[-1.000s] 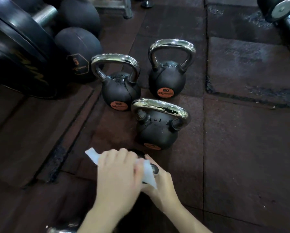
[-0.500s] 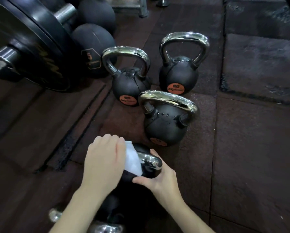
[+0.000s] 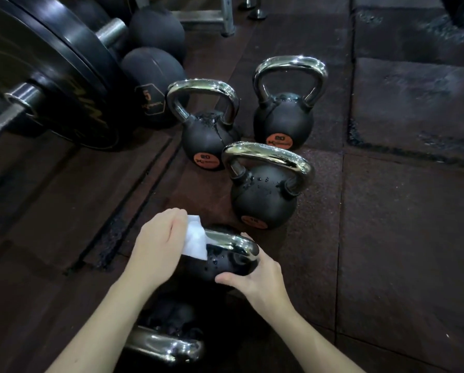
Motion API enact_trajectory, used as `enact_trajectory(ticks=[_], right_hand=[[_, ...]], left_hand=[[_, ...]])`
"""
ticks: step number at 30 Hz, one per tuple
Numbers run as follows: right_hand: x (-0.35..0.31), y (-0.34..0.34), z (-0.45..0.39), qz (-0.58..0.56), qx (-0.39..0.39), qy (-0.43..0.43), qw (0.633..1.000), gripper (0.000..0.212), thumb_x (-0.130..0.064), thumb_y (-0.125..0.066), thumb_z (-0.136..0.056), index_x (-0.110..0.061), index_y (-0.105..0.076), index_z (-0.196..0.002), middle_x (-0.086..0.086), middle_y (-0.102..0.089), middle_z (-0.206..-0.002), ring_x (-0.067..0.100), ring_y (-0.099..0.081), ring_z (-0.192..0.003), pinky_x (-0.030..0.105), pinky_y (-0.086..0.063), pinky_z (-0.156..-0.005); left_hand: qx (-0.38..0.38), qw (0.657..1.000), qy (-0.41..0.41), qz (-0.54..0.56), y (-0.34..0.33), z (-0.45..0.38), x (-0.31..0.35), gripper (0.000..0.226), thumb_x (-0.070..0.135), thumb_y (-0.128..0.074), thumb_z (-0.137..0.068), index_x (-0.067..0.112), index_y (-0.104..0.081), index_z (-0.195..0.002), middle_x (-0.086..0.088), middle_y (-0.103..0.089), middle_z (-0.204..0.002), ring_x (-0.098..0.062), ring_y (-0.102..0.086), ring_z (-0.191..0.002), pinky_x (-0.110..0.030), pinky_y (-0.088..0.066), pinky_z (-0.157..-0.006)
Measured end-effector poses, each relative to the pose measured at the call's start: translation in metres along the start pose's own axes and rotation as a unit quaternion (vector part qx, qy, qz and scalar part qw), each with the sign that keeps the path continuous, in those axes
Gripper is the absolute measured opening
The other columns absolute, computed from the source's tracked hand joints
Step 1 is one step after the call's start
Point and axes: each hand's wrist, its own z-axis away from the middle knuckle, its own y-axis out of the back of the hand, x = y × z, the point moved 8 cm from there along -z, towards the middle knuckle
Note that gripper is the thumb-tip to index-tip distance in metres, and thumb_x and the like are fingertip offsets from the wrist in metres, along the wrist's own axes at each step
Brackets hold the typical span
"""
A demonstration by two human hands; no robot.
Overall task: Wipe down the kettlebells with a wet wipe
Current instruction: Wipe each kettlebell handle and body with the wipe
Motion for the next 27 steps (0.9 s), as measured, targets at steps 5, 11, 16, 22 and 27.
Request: enact_trajectory(ticks=[5, 11, 16, 22, 27], right_hand=[[0.001, 0.000, 0.000, 0.001, 0.005, -0.002, 1.000, 0.109, -0.049, -0.103, -0.052, -0.035, -0.055, -0.150, -0.021, -0.071, -0.130, -0.013, -0.062, -0.121, 0.015, -0.048, -0.106], [-0.002, 0.000, 0.001, 0.041, -0.011, 0.019, 0.999, 0.057, -0.043, -0.087, -0.077, -0.042, -0.058, -0.126, -0.020, -0.073, -0.111, -0.006, -0.069, -0.103, 0.011, -0.050, -0.078], [-0.001, -0.001, -0.002, 0.000, -0.013, 0.004, 1.000, 0.104, -0.049, -0.103, -0.053, -0.045, -0.051, -0.143, -0.018, -0.073, -0.121, -0.011, -0.066, -0.113, 0.014, -0.051, -0.100], [0.003, -0.001, -0.004, -0.002, -0.012, -0.003, 1.000, 0.107, -0.046, -0.104, -0.053, -0.045, -0.050, -0.145, -0.020, -0.074, -0.122, -0.010, -0.066, -0.115, 0.015, -0.050, -0.104], [0.003, 0.000, -0.004, 0.024, -0.018, -0.019, 0.999, 0.098, -0.051, -0.099, -0.056, -0.047, -0.050, -0.142, -0.020, -0.073, -0.121, -0.009, -0.066, -0.111, 0.014, -0.053, -0.095]], left_hand=[[0.001, 0.964, -0.152, -0.218, -0.014, 0.020, 0.059, 0.017, 0.016, -0.039, -0.090, 0.017, -0.053, -0.081, -0.007, -0.053, -0.073, -0.033, -0.051, -0.064, -0.043, -0.039, -0.056], [0.000, 0.958, -0.214, -0.193, -0.041, 0.041, 0.093, 0.036, 0.049, -0.040, -0.104, 0.025, -0.062, -0.090, 0.008, -0.053, -0.084, -0.020, -0.049, -0.081, -0.039, -0.040, -0.083], [0.003, 0.989, -0.105, -0.103, -0.009, 0.016, 0.044, 0.046, 0.044, -0.029, -0.103, 0.019, -0.059, -0.078, 0.001, -0.054, -0.076, -0.028, -0.048, -0.075, -0.049, -0.045, -0.072], [0.047, 0.998, 0.008, 0.051, 0.002, 0.009, 0.016, 0.043, 0.013, -0.043, -0.107, 0.020, -0.028, -0.067, 0.004, -0.039, -0.066, -0.027, -0.043, -0.066, -0.052, -0.040, -0.067], [0.082, 0.968, -0.120, -0.205, -0.017, 0.027, 0.069, 0.028, 0.029, -0.041, -0.100, 0.023, -0.051, -0.075, 0.001, -0.049, -0.073, -0.030, -0.048, -0.071, -0.046, -0.040, -0.071]])
